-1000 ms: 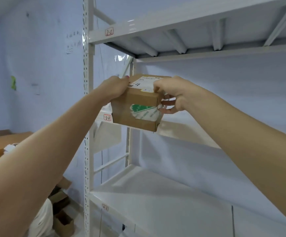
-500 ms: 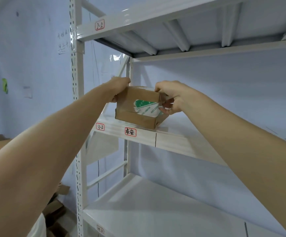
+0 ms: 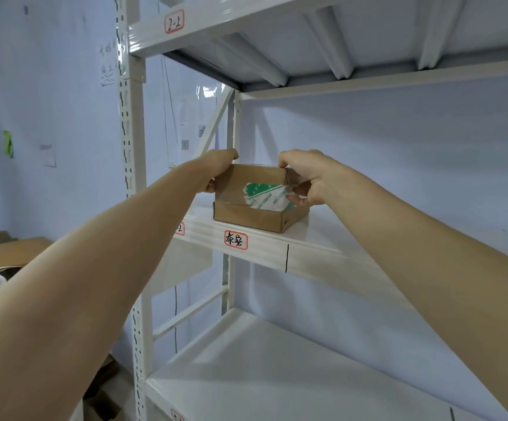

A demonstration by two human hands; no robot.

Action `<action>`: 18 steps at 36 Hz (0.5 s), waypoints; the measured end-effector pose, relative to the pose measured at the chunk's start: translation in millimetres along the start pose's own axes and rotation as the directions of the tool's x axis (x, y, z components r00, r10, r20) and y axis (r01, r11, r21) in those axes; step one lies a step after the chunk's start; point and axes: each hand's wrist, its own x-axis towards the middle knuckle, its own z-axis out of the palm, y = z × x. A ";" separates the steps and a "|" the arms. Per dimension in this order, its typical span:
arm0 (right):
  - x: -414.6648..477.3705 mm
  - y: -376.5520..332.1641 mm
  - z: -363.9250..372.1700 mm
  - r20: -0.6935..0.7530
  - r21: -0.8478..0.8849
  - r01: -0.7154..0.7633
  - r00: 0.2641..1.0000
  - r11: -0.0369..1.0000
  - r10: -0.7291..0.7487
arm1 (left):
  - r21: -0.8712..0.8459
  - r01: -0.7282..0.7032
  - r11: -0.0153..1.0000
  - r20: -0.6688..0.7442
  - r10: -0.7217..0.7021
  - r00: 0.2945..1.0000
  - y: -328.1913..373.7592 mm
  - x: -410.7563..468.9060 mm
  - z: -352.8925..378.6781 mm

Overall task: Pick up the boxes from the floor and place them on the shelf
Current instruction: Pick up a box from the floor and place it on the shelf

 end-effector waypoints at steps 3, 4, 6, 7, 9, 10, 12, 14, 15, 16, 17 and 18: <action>0.9 2.5 4.5 -0.008 -0.015 -0.002 1.000 1.000 0.002 | 0.054 -0.016 0.998 -0.012 0.017 1.000 -3.7 1.9 1.1; 1.1 3.6 6.1 -0.011 -0.010 -0.005 1.000 1.000 0.005 | 0.063 -0.018 0.998 -0.013 0.019 1.000 -3.9 1.5 0.9; -0.1 5.2 9.1 -0.022 0.006 -0.014 1.000 1.000 0.014 | 0.077 -0.013 0.997 -0.008 0.014 1.000 -2.3 0.5 -0.7; -0.3 6.1 9.8 -0.026 0.011 -0.013 1.000 1.000 0.013 | 0.084 -0.007 0.996 -0.005 0.008 1.000 -1.1 -0.3 -1.5; -0.9 7.2 10.1 -0.042 0.018 -0.007 0.999 1.000 0.008 | 0.108 0.001 0.994 0.001 -0.001 1.000 0.8 -2.9 -2.1; -2.1 7.4 9.7 -0.045 0.020 -0.007 0.999 1.000 0.008 | 0.124 -0.002 0.992 -0.002 0.003 1.000 1.5 -3.6 -1.7; -3.8 7.6 8.3 -0.047 0.023 -0.014 0.999 1.000 0.015 | 0.154 -0.018 0.988 -0.020 0.021 1.000 2.8 -5.8 0.7; -6.6 6.8 7.6 -0.062 0.035 -0.023 0.998 0.999 0.025 | 0.174 -0.047 0.984 -0.056 0.057 0.997 4.3 -8.3 2.9; -9.4 6.6 8.0 -0.081 0.043 -0.019 0.996 0.999 0.022 | 0.181 -0.065 0.981 -0.079 0.080 0.994 5.1 -10.0 3.2; -12.8 6.9 8.5 -0.098 0.056 0.005 0.995 0.998 0.001 | 0.191 -0.085 0.978 -0.106 0.107 0.989 6.0 -11.8 2.5; -15.2 7.0 9.7 -0.126 0.069 0.043 0.991 0.997 -0.034 | 0.210 -0.105 0.972 -0.136 0.135 0.981 7.0 -13.8 0.7; -14.7 6.0 12.4 -0.172 0.074 0.069 0.983 0.995 -0.056 | 0.239 -0.124 0.963 -0.168 0.167 0.972 7.5 -16.0 -2.5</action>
